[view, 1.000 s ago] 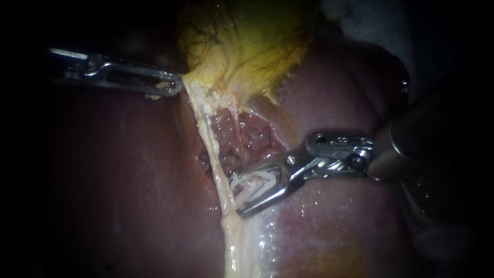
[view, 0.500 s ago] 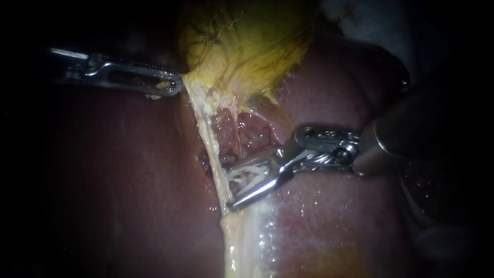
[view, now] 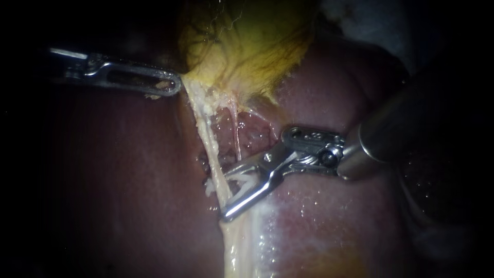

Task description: Clipping first clip left tube

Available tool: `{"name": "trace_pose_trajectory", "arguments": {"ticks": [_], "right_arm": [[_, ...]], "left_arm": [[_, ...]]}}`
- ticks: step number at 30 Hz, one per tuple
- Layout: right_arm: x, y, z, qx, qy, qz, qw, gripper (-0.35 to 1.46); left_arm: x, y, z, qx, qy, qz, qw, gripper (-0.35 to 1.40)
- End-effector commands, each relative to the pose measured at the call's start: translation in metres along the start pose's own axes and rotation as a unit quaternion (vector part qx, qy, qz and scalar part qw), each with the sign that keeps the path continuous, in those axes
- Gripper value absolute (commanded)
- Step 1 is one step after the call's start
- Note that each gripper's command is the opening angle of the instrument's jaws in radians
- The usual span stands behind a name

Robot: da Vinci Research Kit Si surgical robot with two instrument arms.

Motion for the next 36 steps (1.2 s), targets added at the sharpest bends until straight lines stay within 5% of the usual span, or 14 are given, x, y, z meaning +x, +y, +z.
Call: {"name": "trace_pose_trajectory", "arguments": {"ticks": [1,13,30,36], "right_arm": [[0.0001,-0.0004,0.0002,0.005,-0.002,0.000,1.0000,0.52],[0.0008,-0.0022,0.0015,0.035,-0.011,0.000,0.9993,0.42],[0.0015,-0.0028,0.0019,0.036,-0.010,0.002,0.9993,-0.35],[0.0015,-0.0029,0.0024,0.038,-0.011,0.004,0.9992,-0.35]], "left_arm": [[0.0000,0.0000,0.0000,0.001,0.000,0.000,1.0000,-0.35],[-0.0001,0.0000,-0.0001,0.001,0.000,0.000,1.0000,-0.35],[-0.0001,0.0000,-0.0001,0.001,0.000,0.000,1.0000,-0.35],[-0.0001,0.0000,-0.0001,0.001,0.000,0.000,1.0000,-0.35]]}}
